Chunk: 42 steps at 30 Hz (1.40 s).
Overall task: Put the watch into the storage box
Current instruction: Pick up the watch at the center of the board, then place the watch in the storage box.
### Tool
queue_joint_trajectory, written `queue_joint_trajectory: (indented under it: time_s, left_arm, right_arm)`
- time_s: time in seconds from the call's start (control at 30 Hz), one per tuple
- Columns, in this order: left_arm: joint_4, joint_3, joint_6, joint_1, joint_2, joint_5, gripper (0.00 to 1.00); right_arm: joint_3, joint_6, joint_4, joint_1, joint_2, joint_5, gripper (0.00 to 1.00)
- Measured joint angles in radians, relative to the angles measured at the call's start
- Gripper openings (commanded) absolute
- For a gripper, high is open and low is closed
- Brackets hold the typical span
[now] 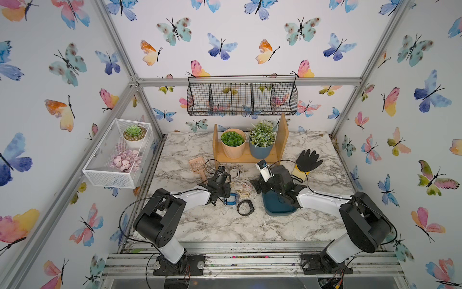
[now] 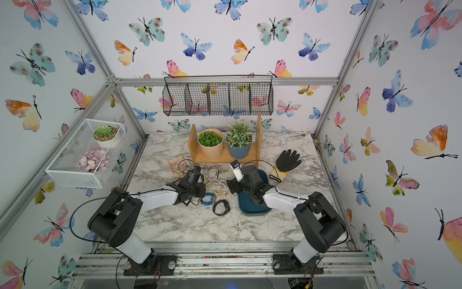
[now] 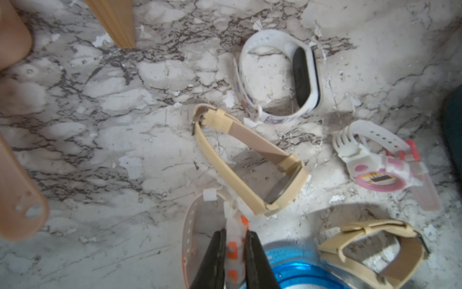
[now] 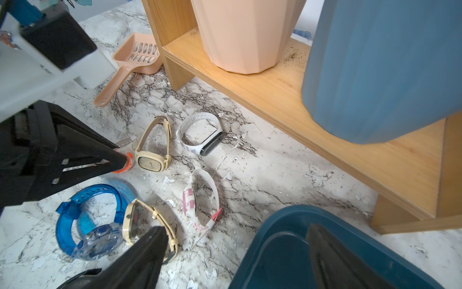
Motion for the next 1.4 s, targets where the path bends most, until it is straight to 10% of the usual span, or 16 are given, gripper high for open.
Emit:
queue_joint_trajectory:
  time_s: [0.67,1.4]
  left_arm:
    - [0.057,0.15,0.082,-0.135,-0.149,0.121,0.19]
    - [0.125,0.507,0.119,-0.314,0.258,0.264,0.2]
  right_arm:
    - [-0.003,0.047,-0.027,-0.056,-0.164,0.032,0.94]
    - [-0.027,0.249,-0.19,-0.31,-0.277,0.035,0.94]
